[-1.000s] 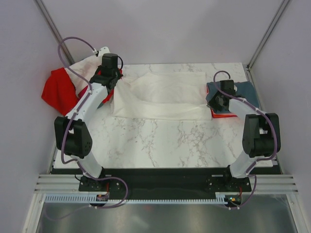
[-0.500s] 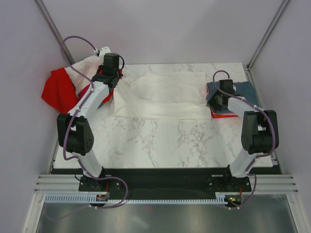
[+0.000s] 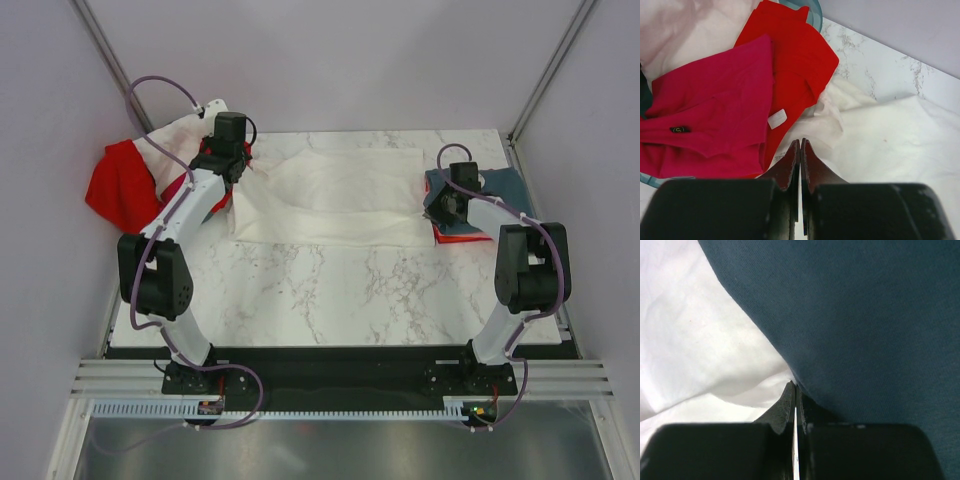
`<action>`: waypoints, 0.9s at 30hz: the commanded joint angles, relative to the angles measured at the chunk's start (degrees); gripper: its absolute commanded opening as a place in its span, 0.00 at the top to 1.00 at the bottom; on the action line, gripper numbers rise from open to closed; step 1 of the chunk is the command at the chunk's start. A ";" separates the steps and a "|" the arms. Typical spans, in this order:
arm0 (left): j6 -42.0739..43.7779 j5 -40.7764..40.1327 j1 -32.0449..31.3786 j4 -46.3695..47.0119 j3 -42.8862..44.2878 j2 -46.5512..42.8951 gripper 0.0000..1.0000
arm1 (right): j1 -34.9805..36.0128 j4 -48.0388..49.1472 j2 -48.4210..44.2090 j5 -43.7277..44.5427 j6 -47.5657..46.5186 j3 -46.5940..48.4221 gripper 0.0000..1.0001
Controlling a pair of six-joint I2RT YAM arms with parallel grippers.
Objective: Fold and stack the t-shirts
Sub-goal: Fold the tshirt
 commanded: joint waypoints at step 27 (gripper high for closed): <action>-1.52 3.21 -0.26 0.06 5.51 0.15 0.36 | 0.59 1.52 -2.69 0.51 0.23 2.33 0.56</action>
